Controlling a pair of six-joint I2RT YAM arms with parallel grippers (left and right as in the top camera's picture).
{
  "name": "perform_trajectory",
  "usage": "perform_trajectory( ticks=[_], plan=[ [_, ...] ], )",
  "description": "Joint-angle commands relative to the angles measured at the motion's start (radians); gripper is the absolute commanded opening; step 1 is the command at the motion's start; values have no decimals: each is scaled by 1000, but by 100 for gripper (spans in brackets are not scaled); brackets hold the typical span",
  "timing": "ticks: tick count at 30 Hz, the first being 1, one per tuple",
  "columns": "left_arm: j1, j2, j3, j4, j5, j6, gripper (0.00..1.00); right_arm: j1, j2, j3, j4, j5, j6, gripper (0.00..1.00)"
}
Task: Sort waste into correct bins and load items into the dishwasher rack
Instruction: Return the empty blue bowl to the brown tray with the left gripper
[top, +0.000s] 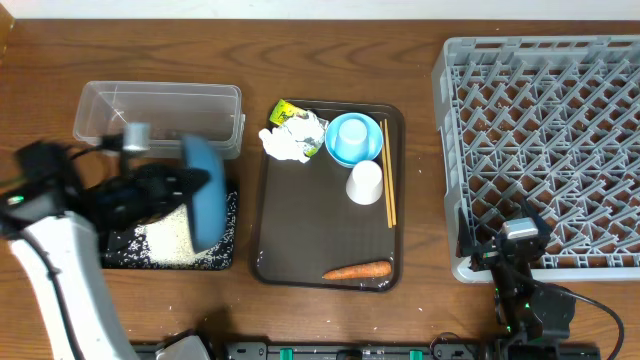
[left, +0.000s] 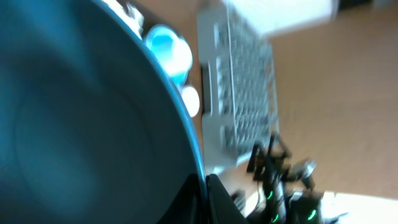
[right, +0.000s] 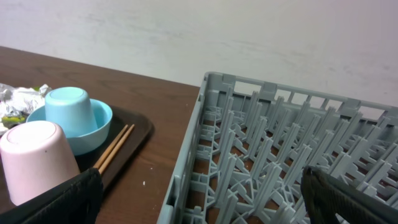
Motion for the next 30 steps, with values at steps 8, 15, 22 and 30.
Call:
perform_trajectory(
  ticks=[8, 15, 22, 30],
  plan=[
    [-674, -8, 32, 250, -628, -557, 6, -12, -6, -1, -5, 2, -7, 99],
    [-972, 72, 29, 320, -981, -770, 6, -12, -6, -1, -5, 2, -7, 99],
    [-1081, 221, 22, 483, -979, -769, 6, -12, -6, -1, -4, 2, -7, 99],
    [-1100, 350, 22, 518, -944, -780, 6, -12, -6, -1, -5, 2, -7, 99]
  ],
)
